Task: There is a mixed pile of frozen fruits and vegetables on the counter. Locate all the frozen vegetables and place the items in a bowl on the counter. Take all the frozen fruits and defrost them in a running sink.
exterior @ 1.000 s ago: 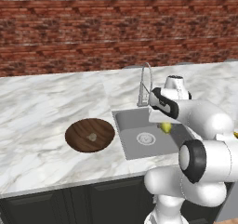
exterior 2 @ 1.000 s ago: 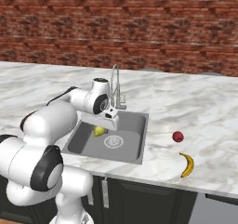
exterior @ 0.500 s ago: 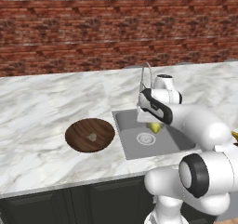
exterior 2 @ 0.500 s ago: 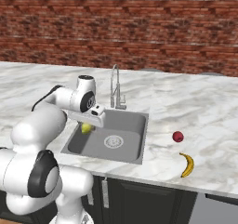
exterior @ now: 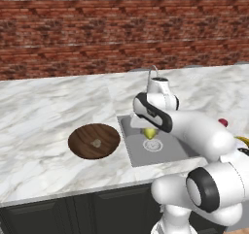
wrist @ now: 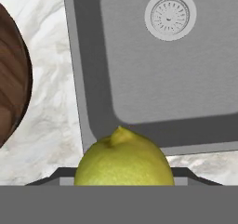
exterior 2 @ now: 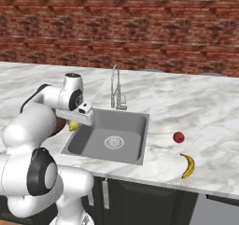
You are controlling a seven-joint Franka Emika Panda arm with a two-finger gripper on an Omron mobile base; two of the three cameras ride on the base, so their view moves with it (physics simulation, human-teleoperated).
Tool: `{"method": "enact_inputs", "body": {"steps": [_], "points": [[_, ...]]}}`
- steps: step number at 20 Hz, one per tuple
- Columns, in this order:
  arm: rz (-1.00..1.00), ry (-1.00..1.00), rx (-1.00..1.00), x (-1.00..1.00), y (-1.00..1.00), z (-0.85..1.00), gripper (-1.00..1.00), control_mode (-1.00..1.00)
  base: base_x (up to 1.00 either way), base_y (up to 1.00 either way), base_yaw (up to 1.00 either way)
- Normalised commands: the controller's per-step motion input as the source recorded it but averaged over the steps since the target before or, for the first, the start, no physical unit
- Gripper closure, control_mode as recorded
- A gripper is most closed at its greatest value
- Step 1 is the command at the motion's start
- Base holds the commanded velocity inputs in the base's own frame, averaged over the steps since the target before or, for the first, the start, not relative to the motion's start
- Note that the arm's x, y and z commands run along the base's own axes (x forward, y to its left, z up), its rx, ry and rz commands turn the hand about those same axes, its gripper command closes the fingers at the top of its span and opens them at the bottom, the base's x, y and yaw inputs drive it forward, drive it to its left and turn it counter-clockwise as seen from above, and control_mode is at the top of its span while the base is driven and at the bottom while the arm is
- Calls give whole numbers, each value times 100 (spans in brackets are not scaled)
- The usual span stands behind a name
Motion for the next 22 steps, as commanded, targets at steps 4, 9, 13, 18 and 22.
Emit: {"method": "enact_inputs", "body": {"steps": [4, 9, 13, 18, 22], "points": [[-2, -1, 1, 5, 52, -1, 100, -100, 0, 0, 0], [0, 1, 0, 14, 50, 4, 100, -100, 0, 0, 0], [0, 1, 0, 15, 50, 7, 100, -100, 0, 0, 0], [0, 7, -1, 21, 52, 3, 100, -100, 0, 0, 0], [0, 6, -2, 20, 50, 0, 100, -100, 0, 0, 0]]}}
